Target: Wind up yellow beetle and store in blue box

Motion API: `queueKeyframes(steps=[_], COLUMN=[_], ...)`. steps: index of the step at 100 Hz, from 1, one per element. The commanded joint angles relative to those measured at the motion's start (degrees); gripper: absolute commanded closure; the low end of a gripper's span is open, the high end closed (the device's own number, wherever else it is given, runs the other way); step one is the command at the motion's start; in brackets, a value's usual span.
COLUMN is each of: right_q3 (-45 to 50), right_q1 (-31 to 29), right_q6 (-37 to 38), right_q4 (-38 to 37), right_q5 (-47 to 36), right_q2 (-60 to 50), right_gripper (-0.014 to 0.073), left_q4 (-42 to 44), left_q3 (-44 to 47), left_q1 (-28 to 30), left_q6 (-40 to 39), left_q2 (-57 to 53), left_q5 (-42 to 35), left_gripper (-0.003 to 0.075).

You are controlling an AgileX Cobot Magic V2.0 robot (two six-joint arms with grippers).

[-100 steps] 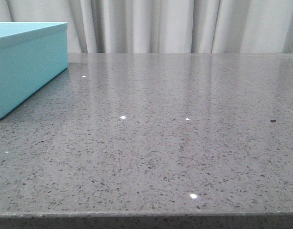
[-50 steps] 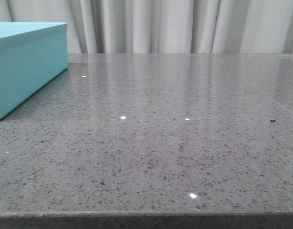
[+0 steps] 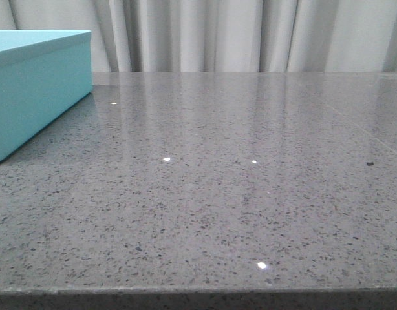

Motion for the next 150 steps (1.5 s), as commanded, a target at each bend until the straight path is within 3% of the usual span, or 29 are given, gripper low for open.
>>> queueKeyframes(steps=[1, 107, 117, 150], right_q3=[0.0, 0.3, 0.3, 0.3], right_q1=[0.1, 0.1, 0.1, 0.1], right_q6=[-0.5, -0.5, -0.5, -0.5], right_q4=[-0.5, -0.5, -0.5, -0.5], right_q5=[-9.9, -9.6, -9.6, -9.6], right_q2=[0.6, 0.6, 0.6, 0.6], right_gripper=[0.0661, 0.0661, 0.0661, 0.0661], left_q4=[-1.1, -1.1, 0.0, 8.2], left_q3=[0.0, 2.9, 5.5, 18.2], left_q1=[-0.1, -0.1, 0.1, 1.8], left_q6=[0.2, -0.6, -6.2, -6.3], left_q2=[0.4, -0.1, -1.8, -8.1], left_q5=[-7.3, -8.1, -11.3, -26.6], left_gripper=[0.0738, 0.0738, 0.0739, 0.0739])
